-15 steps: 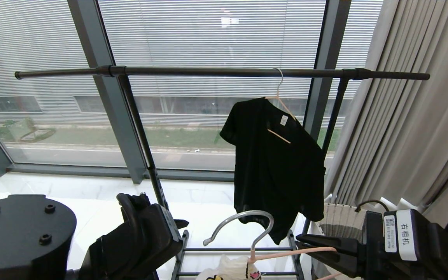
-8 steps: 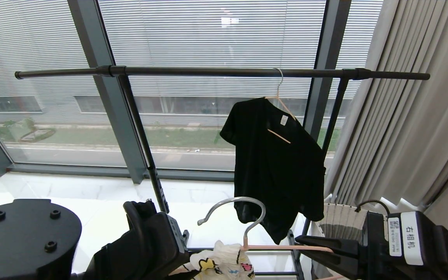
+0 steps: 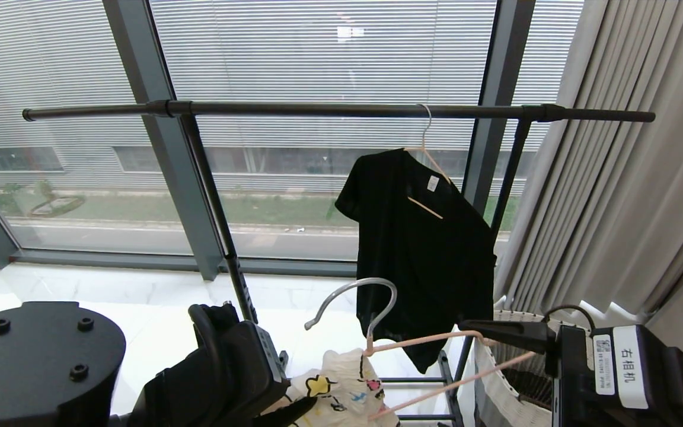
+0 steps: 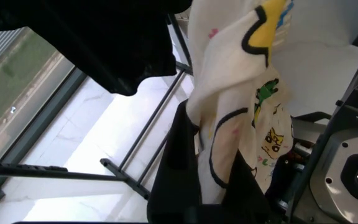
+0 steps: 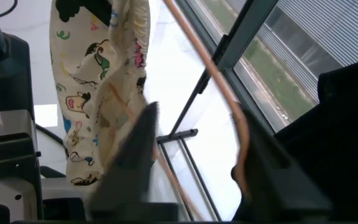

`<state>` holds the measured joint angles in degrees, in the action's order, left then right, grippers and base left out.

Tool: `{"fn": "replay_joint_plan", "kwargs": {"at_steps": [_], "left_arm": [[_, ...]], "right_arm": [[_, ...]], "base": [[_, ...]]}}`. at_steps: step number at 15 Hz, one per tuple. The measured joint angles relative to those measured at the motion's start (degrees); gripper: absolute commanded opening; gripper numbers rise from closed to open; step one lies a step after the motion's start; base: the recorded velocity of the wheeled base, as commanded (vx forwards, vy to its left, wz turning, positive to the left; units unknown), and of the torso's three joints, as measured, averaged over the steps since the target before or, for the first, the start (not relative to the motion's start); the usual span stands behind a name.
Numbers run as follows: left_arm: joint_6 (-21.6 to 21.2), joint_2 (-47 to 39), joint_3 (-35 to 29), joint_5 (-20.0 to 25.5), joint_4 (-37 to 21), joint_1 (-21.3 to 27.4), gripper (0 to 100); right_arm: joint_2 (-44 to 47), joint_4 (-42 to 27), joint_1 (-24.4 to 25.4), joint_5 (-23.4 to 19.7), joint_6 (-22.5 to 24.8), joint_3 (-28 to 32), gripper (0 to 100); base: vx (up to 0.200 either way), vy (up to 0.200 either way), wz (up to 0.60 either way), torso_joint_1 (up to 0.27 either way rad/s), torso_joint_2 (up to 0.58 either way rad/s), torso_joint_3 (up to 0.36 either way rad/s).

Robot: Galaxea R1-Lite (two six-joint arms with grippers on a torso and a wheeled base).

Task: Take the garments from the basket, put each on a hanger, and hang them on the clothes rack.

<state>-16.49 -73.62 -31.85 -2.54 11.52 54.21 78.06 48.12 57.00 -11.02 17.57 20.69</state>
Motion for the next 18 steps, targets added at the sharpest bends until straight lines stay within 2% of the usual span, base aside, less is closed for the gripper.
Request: {"fn": "replay_joint_plan", "kwargs": {"at_steps": [5,8,11,12,15,16,18], "left_arm": [[-0.1,0.5,1.5,-0.1,-0.1,-0.3,0],[-2.5,0.9,1.8,-1.6,2.6,-2.3,0],[-2.9,1.2,1.8,-1.6,6.1,-3.5,0],[-3.1,1.5,1.7,-1.5,6.3,-3.7,0],[-4.3,3.6,1.2,-1.3,6.7,-3.8,0],[-4.4,4.2,1.0,-1.4,6.7,-3.8,0],[-4.7,5.0,0.3,-1.3,6.8,-3.7,0]], "right_arm": [[-0.7,0.0,-0.8,3.6,0.0,-0.2,100],[-1.0,-0.1,-0.9,3.1,-0.1,-1.0,100],[-1.0,-0.1,-0.7,0.9,-2.0,-3.5,100],[-0.8,0.0,-0.7,0.5,-4.7,-4.2,100],[2.6,1.6,-1.0,0.4,-20.3,-4.7,100],[4.3,3.3,-1.2,0.4,-23.3,-4.4,100],[8.0,6.8,-2.6,0.5,-25.9,-4.0,100]], "base": [[0.000,0.000,0.00,0.000,0.00,0.000],[0.000,0.000,0.00,0.000,0.00,0.000],[0.000,0.000,0.00,0.000,0.00,0.000],[0.000,0.000,0.00,0.000,0.00,0.000],[0.000,0.000,0.00,0.000,0.00,0.000],[0.000,0.000,0.00,0.000,0.00,0.000],[0.000,0.000,0.00,0.000,0.00,0.000]]}}
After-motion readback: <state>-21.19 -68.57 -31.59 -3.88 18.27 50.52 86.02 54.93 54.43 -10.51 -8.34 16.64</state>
